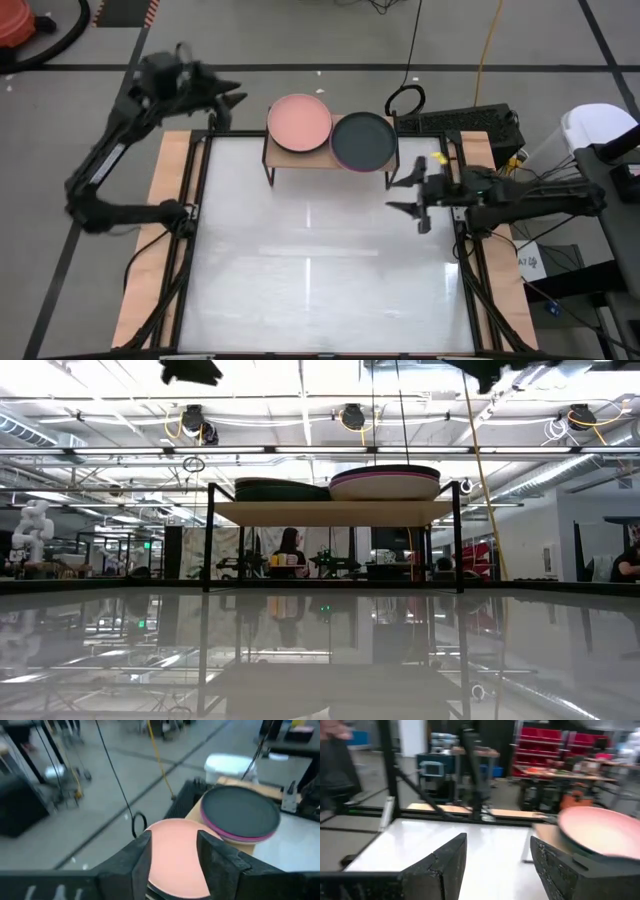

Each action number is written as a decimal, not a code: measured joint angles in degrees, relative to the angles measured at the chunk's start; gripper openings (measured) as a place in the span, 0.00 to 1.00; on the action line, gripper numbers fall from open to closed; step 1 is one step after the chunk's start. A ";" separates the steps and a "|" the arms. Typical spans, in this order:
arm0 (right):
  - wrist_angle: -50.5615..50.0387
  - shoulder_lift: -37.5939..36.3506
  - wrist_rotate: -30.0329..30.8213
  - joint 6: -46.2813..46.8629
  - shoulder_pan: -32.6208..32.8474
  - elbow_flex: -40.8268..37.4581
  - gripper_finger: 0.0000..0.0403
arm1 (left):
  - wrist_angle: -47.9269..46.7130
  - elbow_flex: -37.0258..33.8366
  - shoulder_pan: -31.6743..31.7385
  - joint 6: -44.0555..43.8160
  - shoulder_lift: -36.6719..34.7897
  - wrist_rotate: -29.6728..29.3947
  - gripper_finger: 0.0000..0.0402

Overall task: Place and stack plates onto a shelf
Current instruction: Return to Home Position

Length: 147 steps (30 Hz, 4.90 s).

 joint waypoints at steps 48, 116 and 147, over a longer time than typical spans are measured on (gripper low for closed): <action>-7.81 -38.59 9.77 -7.65 -10.93 -22.50 0.00 | 49.69 -74.86 -8.69 -13.10 -52.22 8.00 0.23; 2.54 -38.03 15.70 -4.45 -11.02 -36.39 0.00 | 44.90 -84.06 -9.15 -11.84 -52.51 9.63 0.01; 2.56 -38.03 15.67 -4.44 -11.01 -36.39 0.00 | 44.90 -84.06 -9.15 -11.84 -52.51 9.63 0.01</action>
